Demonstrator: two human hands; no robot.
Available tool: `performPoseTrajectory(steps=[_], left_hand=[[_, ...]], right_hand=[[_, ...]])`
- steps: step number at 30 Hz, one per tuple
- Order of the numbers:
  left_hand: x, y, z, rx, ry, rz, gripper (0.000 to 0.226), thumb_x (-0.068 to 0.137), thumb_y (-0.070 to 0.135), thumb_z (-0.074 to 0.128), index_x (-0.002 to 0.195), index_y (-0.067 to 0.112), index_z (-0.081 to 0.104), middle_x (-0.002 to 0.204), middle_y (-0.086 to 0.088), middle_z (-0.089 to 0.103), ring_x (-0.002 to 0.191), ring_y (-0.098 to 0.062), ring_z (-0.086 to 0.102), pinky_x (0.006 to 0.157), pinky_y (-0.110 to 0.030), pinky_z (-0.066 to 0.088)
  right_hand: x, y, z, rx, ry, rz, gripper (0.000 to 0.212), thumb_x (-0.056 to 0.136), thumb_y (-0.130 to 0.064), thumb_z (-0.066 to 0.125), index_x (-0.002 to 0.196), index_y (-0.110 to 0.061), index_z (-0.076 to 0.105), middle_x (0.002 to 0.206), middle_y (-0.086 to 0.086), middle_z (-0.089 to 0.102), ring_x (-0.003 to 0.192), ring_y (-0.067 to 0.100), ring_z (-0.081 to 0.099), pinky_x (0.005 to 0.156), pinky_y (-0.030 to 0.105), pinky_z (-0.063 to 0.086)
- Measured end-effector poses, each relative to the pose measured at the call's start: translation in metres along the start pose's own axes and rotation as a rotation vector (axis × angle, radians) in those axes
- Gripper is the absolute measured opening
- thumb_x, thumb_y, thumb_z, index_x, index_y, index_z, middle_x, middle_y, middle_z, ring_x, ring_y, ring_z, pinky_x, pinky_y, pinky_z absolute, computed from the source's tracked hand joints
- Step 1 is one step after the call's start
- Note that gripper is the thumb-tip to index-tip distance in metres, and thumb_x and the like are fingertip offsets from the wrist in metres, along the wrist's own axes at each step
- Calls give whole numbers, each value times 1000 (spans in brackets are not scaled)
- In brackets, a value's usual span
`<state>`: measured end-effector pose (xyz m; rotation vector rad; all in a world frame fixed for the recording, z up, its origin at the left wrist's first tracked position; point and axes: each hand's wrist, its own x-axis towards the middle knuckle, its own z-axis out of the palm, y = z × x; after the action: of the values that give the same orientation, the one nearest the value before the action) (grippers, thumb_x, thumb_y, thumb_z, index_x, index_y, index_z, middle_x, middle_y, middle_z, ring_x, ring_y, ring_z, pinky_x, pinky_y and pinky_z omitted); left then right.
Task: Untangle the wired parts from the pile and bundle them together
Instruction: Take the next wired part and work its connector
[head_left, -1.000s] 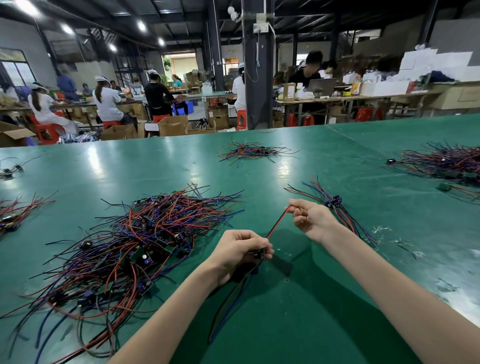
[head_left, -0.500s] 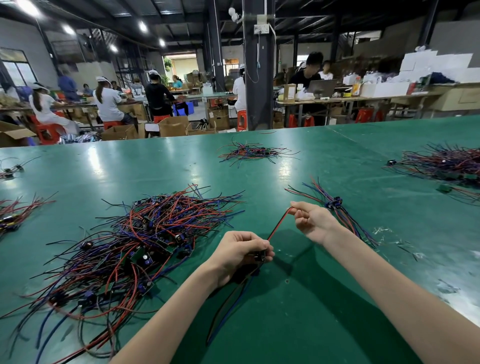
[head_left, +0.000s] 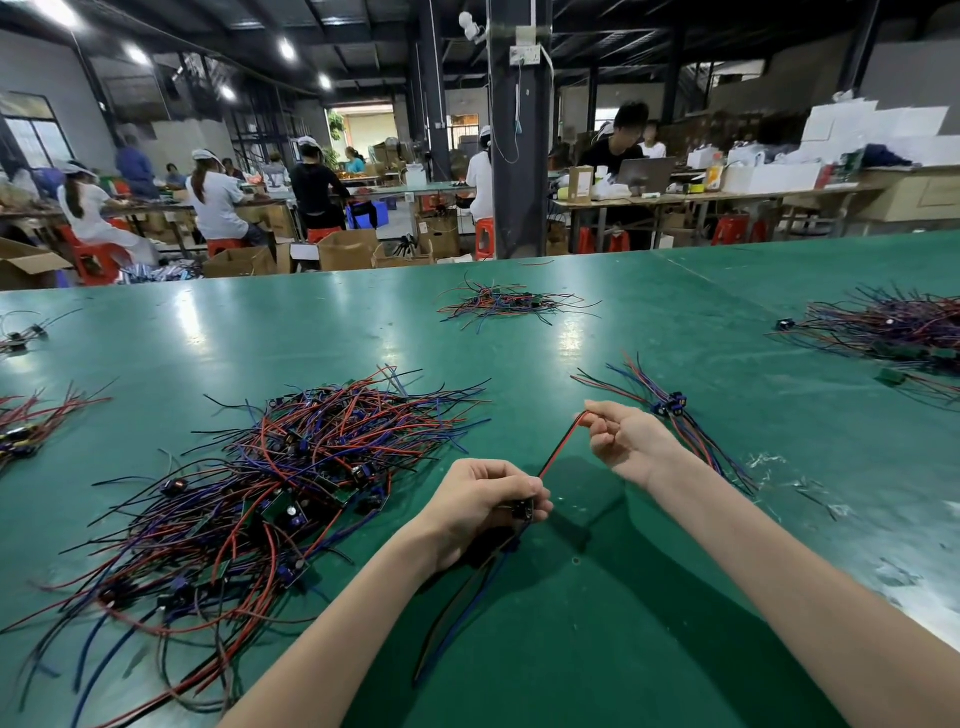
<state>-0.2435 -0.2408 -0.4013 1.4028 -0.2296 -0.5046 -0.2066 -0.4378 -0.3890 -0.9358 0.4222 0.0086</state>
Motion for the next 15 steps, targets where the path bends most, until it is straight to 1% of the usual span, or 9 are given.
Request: performPoseTrajectory(steps=[2,3,4,7,9,11,15], left_hand=[[-1,1,0,-2,-6,-3,11,84,-5,61,74,-6,62,71,-16,69,62,-21,69,67,-26,58],[-1,0,0,-2,-12,-3,11,84,-5,61,73,-6,62,71,-16,69,62,-21,69,66,-26,58],[-1,0,0,0,-19,-1,11,84,-6,61,72,-6,62,71,-16,69,62,-21,68,65,-26,58],[-2,0,0,19,-32,0,14,83,-6,61,70,-5,63,71,-16,69,62,-22,68,64,-26,57],[-2,1,0,45,-36,-6,17,83,-5,62,67,-1,65,73,-16,69,64,-23,68,68,-28,58],[-2,1,0,63,-48,-18,22,84,-4,62,64,2,68,73,-16,69,65,-23,68,70,-29,57],[-4,1,1,84,-67,-35,27,84,-5,61,61,5,70,72,-17,69,64,-24,67,69,-29,58]], right_hand=[[-2,0,0,87,-49,104,23,95,-4,48,73,1,52,36,2,50,26,2,42,28,10,31],[-3,1,0,76,-52,112,23,95,-4,48,73,2,52,35,2,50,25,2,41,28,10,31],[-2,1,0,30,-38,83,22,94,-3,50,73,2,52,37,3,52,26,2,42,28,10,31],[-1,1,-2,-200,34,-141,21,89,-1,59,69,-2,53,43,5,59,31,4,46,31,14,37],[0,2,-4,-318,31,-286,24,89,-3,61,67,-6,52,47,5,62,34,6,49,34,16,39],[2,4,-6,-422,19,-399,24,89,-5,62,67,-7,53,49,4,64,35,8,50,35,17,40],[2,9,-9,-616,12,-586,19,88,-9,64,69,-8,60,54,2,67,38,9,52,35,18,39]])
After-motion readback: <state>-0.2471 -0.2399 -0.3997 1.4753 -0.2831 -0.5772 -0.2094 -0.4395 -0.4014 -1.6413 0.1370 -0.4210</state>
